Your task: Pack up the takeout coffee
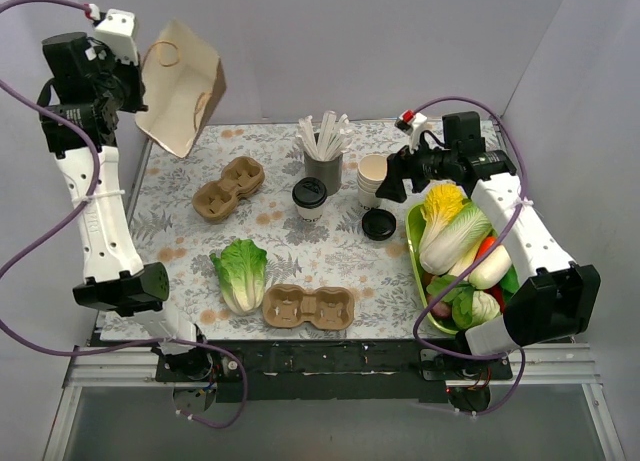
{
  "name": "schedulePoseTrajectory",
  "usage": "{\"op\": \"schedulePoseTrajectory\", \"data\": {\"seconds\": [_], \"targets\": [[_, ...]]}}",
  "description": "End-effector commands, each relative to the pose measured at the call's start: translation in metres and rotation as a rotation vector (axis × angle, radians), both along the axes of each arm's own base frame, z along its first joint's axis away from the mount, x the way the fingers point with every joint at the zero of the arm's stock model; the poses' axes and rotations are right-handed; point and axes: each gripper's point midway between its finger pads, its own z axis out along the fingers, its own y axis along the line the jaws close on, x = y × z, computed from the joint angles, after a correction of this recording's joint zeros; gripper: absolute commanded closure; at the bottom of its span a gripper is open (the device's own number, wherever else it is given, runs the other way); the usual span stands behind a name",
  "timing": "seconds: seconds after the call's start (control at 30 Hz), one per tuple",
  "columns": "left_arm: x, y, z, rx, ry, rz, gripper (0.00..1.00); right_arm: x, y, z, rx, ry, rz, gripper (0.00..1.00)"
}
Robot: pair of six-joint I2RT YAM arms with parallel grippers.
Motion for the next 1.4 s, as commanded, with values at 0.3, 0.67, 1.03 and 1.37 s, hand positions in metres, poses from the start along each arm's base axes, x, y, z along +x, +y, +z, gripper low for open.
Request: {"op": "schedulePoseTrajectory", "data": {"seconds": [0.3, 0.67, 1.03, 1.37], "targets": [[-0.043, -0.173, 0.046, -0.022, -0.138, -0.524, 1.0, 0.036, -0.016, 0.04, -0.011, -0.148, -0.07, 0.09], [-0.114, -0.237, 0.076, -0.092, -0.216, -0.906, 1.0, 0.053, -0.038, 0.049, 0.006, -0.145, -0.154, 0.09], [-0.172, -0.296, 0.01, -0.117, 0.013, -1.192, 1.0, 0.054, -0.052, 0.052, -0.027, -0.161, -0.192, 0.09], [-0.183, -0.314, -0.072, 0.025, 0.286, -1.305, 1.0, 0.049, -0.059, 0.056, -0.037, -0.185, -0.199, 0.09]]}}
